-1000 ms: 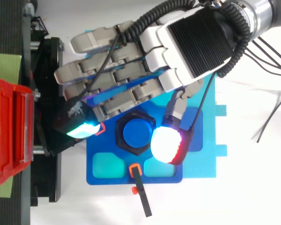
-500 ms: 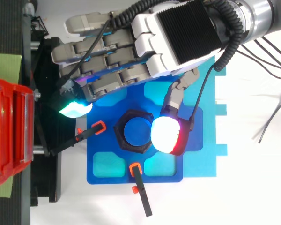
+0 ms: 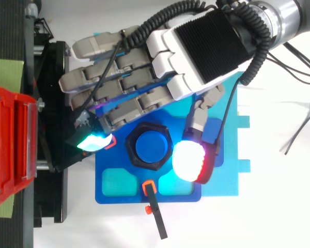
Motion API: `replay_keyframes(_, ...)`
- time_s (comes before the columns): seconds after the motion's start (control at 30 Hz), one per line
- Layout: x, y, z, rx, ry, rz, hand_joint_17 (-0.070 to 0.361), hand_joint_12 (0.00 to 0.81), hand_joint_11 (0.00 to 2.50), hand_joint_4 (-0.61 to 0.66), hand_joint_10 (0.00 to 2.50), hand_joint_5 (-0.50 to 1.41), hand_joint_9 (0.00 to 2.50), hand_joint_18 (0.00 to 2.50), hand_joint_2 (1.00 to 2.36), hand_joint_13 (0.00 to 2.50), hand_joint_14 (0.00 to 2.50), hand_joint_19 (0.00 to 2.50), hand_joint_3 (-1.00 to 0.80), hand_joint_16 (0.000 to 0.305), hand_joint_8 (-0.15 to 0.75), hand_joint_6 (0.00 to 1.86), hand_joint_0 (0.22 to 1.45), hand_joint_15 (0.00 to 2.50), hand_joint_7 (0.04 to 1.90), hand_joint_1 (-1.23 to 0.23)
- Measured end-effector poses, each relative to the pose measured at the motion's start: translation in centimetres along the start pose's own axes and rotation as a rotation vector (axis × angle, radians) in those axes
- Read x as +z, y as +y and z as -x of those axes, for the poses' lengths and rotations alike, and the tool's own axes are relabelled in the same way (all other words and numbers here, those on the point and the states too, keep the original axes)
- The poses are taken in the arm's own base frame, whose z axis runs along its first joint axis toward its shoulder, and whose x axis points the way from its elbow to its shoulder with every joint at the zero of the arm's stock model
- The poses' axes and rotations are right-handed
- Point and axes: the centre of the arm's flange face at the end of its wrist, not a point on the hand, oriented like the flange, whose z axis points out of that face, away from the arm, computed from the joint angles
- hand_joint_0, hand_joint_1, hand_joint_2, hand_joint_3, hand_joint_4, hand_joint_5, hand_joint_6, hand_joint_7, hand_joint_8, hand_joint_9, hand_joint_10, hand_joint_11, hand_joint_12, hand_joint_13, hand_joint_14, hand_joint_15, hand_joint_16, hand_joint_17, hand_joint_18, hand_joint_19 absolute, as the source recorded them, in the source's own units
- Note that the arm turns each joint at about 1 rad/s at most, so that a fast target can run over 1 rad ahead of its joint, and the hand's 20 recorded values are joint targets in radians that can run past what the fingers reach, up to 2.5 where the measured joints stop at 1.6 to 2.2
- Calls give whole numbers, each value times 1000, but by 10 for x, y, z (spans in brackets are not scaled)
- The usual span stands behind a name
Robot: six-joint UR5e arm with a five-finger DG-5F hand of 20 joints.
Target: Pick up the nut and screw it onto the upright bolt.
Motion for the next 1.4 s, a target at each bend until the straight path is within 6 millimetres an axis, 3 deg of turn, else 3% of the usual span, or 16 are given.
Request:
replay_keyframes(0.17, 6, 5, 19, -40, -7, 22, 82, 303, 0, 188, 0, -116, 573, 67, 1000, 402, 0, 0, -500, 36, 244, 503, 429, 0, 776, -62)
replay_keyframes(0.33, 5, 6, 23, -56, -7, 23, 81, 303, 0, 201, 0, -107, 584, 101, 1000, 422, 0, 0, -500, 36, 244, 503, 429, 0, 810, -60)
replay_keyframes(0.53, 3, 6, 22, -49, 0, 17, 77, 297, 0, 264, 0, -70, 628, 153, 1000, 459, 0, 0, -500, 34, 250, 504, 435, 0, 1022, -62)
replay_keyframes(0.9, -11, 1, 9, 151, 61, -145, 75, 289, 0, 269, 0, -63, 652, 200, 1000, 503, 0, 0, -500, 33, 255, 504, 445, 0, 1047, -106)
replay_keyframes(1.13, -14, 1, 7, 158, 72, -164, 72, 278, 0, 233, 0, -39, 701, 262, 1000, 546, 0, 0, -500, 32, 259, 505, 450, 0, 1235, -112)
replay_keyframes(1.4, -13, 1, 7, 156, 71, -162, 73, 279, 0, 220, 0, -39, 712, 282, 1000, 561, 0, 0, -500, 32, 257, 505, 447, 0, 1231, -91)
